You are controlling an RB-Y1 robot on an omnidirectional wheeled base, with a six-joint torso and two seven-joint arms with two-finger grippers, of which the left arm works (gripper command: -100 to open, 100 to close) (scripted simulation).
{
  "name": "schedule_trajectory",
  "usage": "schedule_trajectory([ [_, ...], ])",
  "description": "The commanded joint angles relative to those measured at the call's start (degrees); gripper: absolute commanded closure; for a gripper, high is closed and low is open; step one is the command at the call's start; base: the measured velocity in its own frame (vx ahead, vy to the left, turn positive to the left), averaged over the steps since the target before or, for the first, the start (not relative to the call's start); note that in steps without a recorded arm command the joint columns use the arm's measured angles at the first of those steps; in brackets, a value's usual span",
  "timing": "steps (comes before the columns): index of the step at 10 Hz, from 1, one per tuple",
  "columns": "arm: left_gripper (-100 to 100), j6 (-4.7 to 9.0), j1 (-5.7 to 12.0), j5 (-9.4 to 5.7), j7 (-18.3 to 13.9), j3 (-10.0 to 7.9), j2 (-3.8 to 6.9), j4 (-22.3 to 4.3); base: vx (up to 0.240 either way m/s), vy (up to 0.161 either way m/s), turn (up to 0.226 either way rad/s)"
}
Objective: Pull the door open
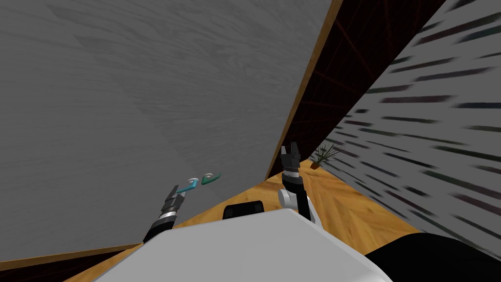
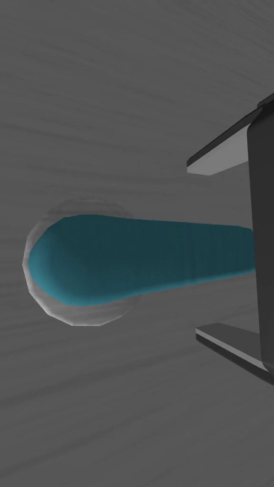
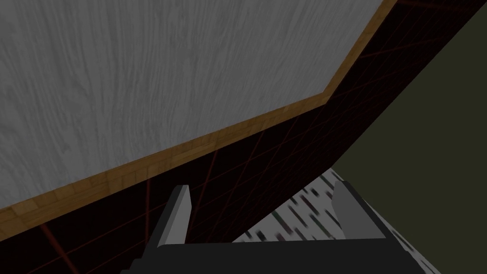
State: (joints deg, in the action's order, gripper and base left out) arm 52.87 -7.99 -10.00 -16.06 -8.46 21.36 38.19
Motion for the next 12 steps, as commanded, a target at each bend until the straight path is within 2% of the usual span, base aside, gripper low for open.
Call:
schedule_trajectory([
  [1,-100,0.00,0.00,0.00,0.0,0.00,0.00,0.0,0.019,-0.027,0.007],
  [2,100,0.00,0.00,0.00,0.0,0.00,0.00,0.0,0.006,-0.002,-0.006],
  [7,100,0.00,0.00,0.00,0.0,0.00,0.00,0.0,-0.004,0.002,-0.004],
  [8,100,0.04,-1.24,-0.19,-0.2,-0.40,0.76,-0.5,-0.157,0.052,0.079],
  [9,100,0.04,-1.24,-0.19,-0.2,-0.40,0.76,-0.5,-0.163,0.082,0.019],
  [10,100,0.54,-2.37,-0.09,-0.8,-0.30,1.53,-0.5,-0.167,0.053,0.026],
  [11,100,0.54,-2.37,-0.09,-0.8,-0.30,1.53,-0.5,-0.145,0.033,0.078],
  [12,100,1.34,-3.23,0.39,-1.5,0.49,2.00,-0.1,-0.164,0.029,-0.005],
])
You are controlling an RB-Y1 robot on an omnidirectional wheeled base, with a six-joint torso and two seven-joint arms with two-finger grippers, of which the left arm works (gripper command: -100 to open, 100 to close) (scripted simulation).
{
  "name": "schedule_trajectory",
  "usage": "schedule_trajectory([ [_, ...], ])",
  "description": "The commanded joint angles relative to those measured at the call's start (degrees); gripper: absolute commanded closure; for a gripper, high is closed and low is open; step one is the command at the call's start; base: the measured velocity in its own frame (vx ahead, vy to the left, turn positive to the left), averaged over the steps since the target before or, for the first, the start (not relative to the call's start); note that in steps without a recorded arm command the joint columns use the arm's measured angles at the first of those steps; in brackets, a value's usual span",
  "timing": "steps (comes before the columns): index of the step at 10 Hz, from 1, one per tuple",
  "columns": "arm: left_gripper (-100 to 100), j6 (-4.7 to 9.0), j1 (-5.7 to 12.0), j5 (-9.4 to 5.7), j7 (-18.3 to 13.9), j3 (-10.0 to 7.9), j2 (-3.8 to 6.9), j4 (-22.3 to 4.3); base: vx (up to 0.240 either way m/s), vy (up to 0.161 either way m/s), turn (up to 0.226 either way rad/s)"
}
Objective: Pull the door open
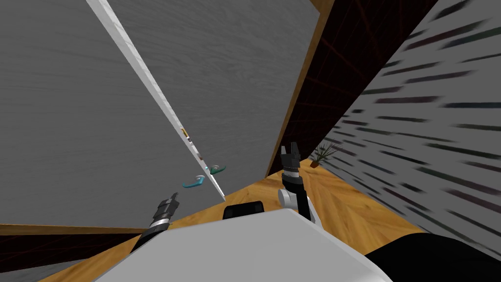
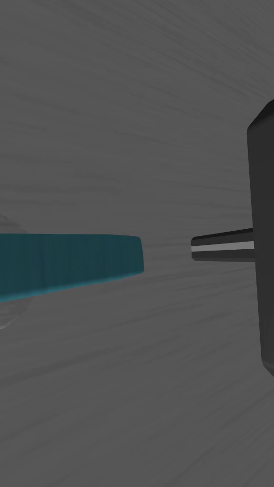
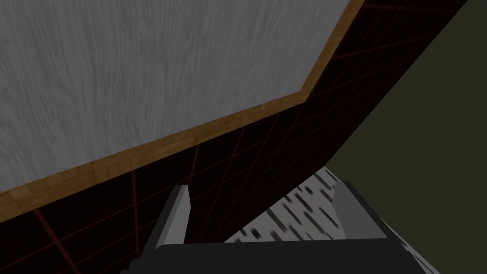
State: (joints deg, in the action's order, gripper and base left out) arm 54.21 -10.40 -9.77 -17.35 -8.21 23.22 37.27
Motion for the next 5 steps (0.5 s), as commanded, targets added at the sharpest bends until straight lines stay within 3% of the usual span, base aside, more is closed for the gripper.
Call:
schedule_trajectory([
  [1,-100,0.85,-0.47,0.36,-0.6,0.75,-0.07,0.6,-0.153,-0.043,-0.051],
  [5,-100,3.32,-1.84,1.41,-2.4,2.92,-0.26,2.2,-0.172,-0.140,-0.038],
])
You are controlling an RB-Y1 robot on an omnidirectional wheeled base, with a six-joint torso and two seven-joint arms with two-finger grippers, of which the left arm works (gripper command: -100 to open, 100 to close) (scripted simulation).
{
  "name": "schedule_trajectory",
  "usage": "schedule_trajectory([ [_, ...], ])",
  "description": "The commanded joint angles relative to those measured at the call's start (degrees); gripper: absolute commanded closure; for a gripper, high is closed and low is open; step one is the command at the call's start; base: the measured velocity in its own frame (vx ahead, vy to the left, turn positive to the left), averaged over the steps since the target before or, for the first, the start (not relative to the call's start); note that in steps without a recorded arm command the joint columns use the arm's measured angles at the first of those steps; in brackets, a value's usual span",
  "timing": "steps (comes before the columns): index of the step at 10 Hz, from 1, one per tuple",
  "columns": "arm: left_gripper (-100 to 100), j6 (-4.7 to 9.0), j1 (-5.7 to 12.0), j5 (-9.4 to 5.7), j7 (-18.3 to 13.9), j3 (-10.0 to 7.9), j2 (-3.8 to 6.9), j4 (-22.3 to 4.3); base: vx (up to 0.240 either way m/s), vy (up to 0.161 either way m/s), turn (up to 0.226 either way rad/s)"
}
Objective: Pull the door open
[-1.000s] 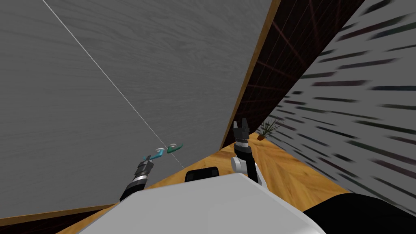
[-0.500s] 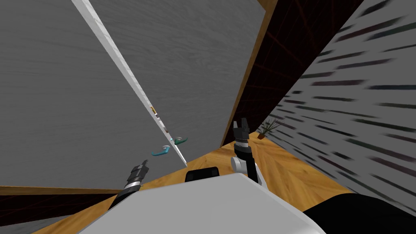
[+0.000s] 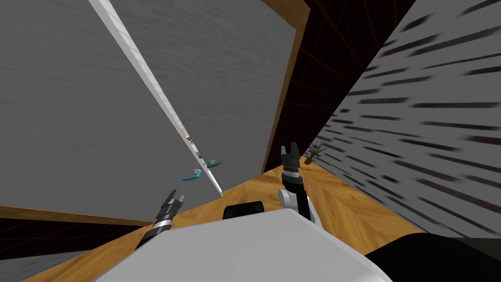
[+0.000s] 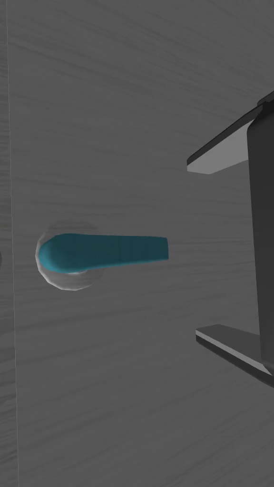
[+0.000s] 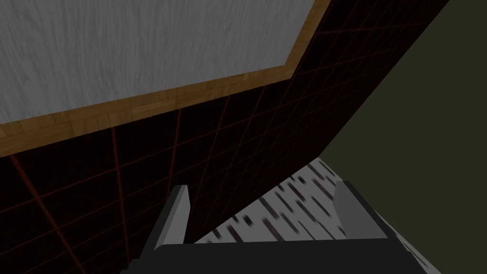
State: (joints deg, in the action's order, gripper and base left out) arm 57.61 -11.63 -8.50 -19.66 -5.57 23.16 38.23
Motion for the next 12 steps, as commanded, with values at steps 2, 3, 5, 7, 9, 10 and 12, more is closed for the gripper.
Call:
schedule_trajectory([
  [2,-100,0.33,-0.58,0.22,-0.3,0.45,-0.25,1.0,-0.112,-0.058,-0.015],
  [3,-100,-0.39,-0.73,-0.25,0.5,-0.55,-0.20,0.2,0.024,0.122,0.115],
  [5,-100,-0.94,-0.40,-0.52,1.1,-1.18,-0.31,-0.4,0.086,0.171,0.036],
  [7,-100,-1.35,0.51,-0.55,1.7,-1.37,-0.71,-0.6,0.144,0.106,-0.034],
  [9,-100,-1.45,1.56,-0.35,1.9,-1.06,-1.20,-0.4,0.170,-0.022,-0.082],
  [10,-100,-1.43,2.18,-0.19,2.0,-0.78,-1.50,-0.1,0.250,-0.106,-0.120],
  [12,100,-2.32,1.10,-0.32,2.1,-1.02,-1.45,1.3,0.051,-0.024,0.001],
])
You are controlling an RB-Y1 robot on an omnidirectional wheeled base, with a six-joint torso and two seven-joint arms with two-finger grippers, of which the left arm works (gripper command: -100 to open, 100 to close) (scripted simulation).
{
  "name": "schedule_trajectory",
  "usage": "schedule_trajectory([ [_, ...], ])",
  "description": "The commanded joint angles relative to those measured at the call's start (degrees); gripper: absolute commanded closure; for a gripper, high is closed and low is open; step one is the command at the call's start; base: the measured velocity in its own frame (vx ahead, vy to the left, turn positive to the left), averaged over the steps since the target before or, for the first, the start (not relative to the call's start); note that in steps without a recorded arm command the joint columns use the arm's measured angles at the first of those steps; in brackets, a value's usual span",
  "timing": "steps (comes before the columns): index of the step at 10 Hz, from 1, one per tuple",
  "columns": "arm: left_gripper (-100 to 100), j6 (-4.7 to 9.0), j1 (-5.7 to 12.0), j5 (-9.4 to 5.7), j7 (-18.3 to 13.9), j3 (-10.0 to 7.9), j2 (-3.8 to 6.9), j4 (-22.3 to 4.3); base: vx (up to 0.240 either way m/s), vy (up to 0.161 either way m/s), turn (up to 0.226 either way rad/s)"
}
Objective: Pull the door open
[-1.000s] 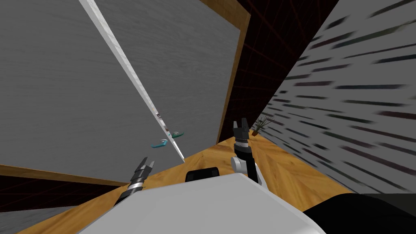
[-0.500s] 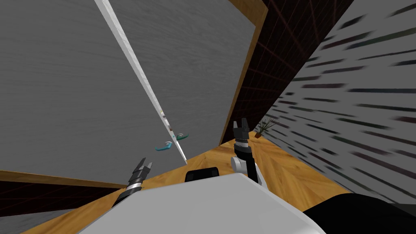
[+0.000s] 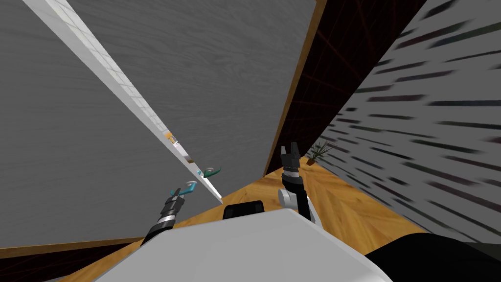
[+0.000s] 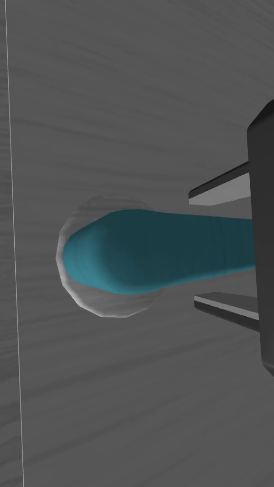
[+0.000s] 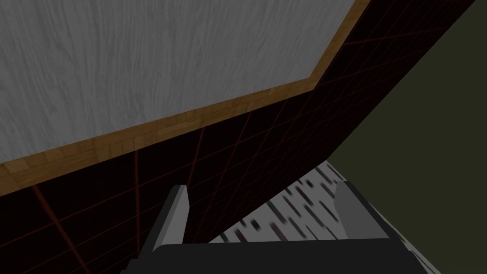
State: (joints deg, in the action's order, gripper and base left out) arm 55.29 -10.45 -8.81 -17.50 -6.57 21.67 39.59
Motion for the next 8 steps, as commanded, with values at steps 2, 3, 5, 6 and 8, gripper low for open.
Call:
schedule_trajectory([
  [2,100,0.00,-0.08,-0.01,0.0,-0.02,0.04,0.0,-0.039,0.016,-0.019],
  [3,100,0.00,-0.08,-0.01,0.0,-0.02,0.04,0.0,-0.019,0.006,-0.010],
  [5,100,0.00,-0.08,-0.01,0.0,-0.02,0.04,0.0,-0.005,-0.001,0.002],
  [6,100,0.86,-1.27,0.49,-0.7,0.84,0.48,0.0,-0.138,0.019,-0.045],
  [8,100,1.49,-1.82,0.82,-1.2,1.40,0.80,0.2,-0.172,0.040,-0.049],
])
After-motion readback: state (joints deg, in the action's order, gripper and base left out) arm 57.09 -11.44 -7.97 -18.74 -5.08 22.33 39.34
